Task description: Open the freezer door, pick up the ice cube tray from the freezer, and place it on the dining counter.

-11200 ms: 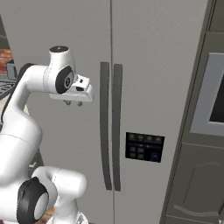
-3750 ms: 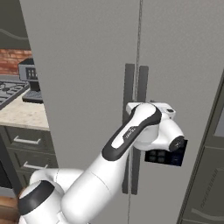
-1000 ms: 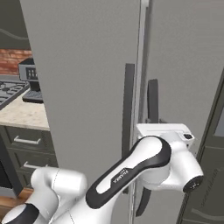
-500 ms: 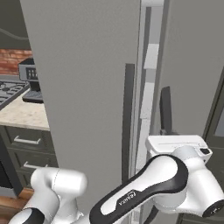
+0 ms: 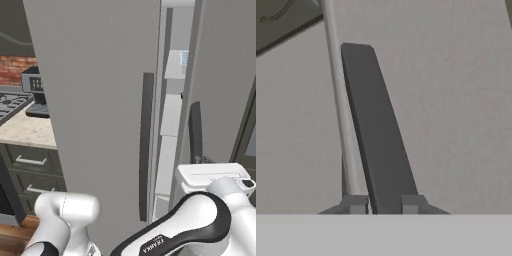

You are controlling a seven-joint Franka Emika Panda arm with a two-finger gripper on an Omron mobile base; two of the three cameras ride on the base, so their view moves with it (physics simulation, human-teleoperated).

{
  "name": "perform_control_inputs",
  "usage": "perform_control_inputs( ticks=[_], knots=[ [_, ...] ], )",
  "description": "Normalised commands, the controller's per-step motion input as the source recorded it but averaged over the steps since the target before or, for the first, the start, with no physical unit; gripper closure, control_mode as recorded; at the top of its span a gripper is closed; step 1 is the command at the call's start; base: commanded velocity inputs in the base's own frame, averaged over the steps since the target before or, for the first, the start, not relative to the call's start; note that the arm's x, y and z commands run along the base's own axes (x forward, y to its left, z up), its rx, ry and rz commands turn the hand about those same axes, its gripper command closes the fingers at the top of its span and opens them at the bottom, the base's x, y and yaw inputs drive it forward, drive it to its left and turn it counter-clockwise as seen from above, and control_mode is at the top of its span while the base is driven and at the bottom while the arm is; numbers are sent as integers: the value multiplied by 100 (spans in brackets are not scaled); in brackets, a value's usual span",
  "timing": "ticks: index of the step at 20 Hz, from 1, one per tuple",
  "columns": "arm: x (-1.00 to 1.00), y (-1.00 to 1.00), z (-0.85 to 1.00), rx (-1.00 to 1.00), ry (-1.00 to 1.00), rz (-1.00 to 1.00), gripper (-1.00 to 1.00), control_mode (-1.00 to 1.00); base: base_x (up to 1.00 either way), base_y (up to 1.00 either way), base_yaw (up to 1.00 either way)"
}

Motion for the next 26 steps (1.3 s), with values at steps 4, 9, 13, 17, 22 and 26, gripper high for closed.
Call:
perform_control_inputs(
  ticks=[4, 9, 13, 17, 22, 26],
  knots=[
    [-6, 0, 0, 0, 0, 0, -100, -100, 0, 0, 0],
    [-56, 14, 19, 0, 1, -6, -100, -100, 0, 0, 0],
    [-87, 69, 42, -5, 2, -17, -100, -100, 0, 0, 0],
    [-64, 100, 38, -11, 0, -22, -100, -100, 0, 0, 0],
    [-7, 100, 35, -16, 0, -22, -100, -100, 0, 0, 0],
    [15, 100, 30, -17, 0, -30, -100, -100, 0, 0, 0]
  ],
)
